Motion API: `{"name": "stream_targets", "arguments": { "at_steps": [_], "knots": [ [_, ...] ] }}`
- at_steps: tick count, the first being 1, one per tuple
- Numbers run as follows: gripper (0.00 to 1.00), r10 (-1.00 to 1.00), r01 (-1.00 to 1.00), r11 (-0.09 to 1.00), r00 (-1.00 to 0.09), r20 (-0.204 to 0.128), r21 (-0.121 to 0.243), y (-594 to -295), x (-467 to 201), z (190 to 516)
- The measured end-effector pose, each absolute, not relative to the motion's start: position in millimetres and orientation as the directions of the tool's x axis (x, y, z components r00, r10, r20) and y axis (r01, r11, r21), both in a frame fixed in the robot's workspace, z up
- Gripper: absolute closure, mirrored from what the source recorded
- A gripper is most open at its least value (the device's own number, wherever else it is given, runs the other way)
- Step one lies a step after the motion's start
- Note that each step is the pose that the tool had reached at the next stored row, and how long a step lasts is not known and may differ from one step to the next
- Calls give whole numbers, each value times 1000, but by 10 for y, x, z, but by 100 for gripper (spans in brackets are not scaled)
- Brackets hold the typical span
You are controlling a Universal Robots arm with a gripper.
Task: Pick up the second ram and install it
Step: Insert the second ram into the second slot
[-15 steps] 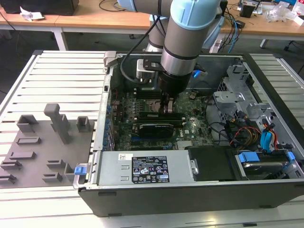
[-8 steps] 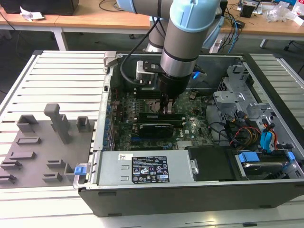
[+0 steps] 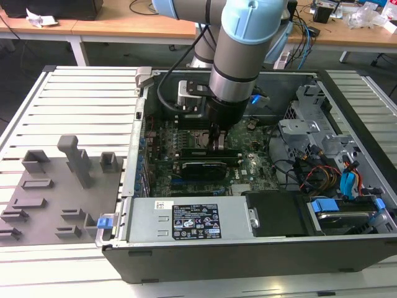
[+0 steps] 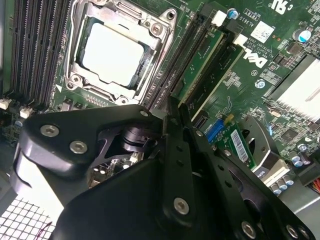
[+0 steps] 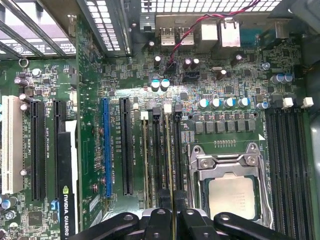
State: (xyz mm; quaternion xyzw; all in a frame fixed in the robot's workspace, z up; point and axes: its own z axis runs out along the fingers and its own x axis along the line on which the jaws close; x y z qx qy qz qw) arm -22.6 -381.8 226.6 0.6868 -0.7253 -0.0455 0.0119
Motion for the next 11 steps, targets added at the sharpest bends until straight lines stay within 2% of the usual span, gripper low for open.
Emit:
{"name": "stream_targets", "arguments": {
  "at_steps": [11],
  "knots": [
    [87,-997,-995,52,-56,-45,82,-3808,-230,2230]
  ]
}}
